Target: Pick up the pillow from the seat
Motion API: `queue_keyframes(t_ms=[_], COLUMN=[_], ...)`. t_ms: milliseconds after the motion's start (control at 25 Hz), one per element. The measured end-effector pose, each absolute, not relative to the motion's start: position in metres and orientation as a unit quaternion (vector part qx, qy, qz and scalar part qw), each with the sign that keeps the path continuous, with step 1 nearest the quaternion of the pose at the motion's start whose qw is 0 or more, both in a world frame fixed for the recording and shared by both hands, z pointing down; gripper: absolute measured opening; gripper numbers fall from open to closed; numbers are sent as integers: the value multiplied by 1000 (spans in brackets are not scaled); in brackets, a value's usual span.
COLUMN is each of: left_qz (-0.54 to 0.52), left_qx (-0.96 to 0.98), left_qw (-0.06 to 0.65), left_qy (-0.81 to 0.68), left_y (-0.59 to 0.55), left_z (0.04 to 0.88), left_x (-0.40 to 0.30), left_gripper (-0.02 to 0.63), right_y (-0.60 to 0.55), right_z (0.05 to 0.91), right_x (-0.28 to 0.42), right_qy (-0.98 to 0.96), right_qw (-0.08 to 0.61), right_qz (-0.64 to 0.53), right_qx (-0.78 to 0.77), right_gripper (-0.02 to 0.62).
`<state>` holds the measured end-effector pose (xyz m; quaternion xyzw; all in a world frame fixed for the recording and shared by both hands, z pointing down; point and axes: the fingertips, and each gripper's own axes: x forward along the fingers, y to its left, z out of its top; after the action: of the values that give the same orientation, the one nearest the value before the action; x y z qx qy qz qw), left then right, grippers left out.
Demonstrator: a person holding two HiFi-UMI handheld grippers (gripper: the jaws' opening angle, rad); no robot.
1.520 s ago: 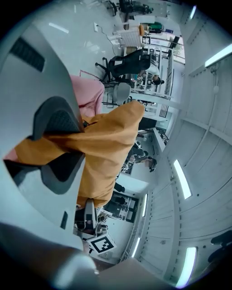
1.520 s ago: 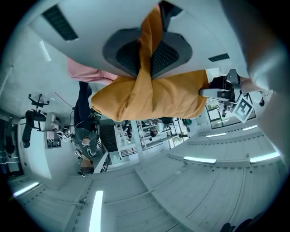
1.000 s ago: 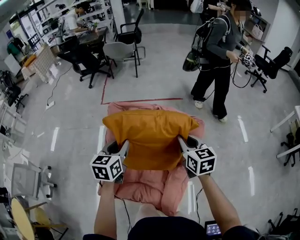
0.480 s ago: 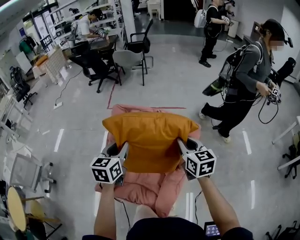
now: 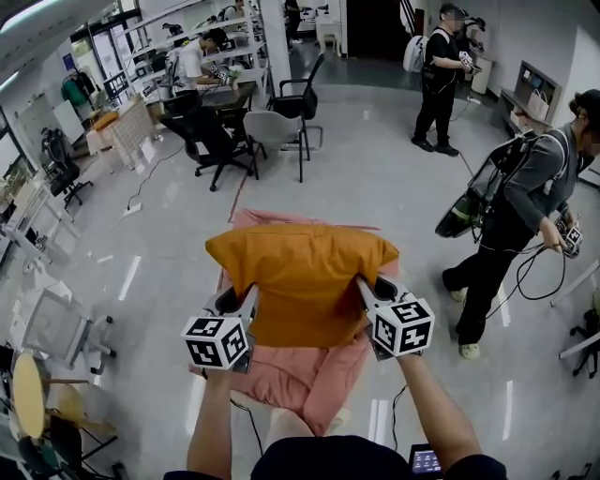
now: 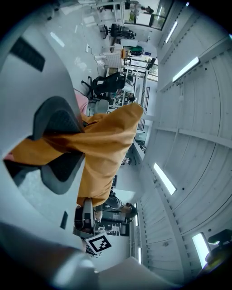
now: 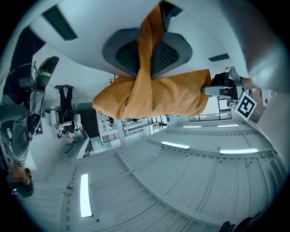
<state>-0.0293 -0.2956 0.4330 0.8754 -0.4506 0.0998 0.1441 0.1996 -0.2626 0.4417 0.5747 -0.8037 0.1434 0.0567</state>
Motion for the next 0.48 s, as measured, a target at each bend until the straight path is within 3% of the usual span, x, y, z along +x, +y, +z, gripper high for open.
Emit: queue_keyframes(t_ms=[480], left_qz=[87], left_qx=[870], left_qw=[150], left_qy=[-462], left_y=[-277], left_z=[426], left_x=[-38], left_gripper=[115], right_y=[-255], right_z=[430], right_x=[192], right_qy=[-813], right_qw=[42], right_qz=[133], right_qx=[566], right_gripper=[61])
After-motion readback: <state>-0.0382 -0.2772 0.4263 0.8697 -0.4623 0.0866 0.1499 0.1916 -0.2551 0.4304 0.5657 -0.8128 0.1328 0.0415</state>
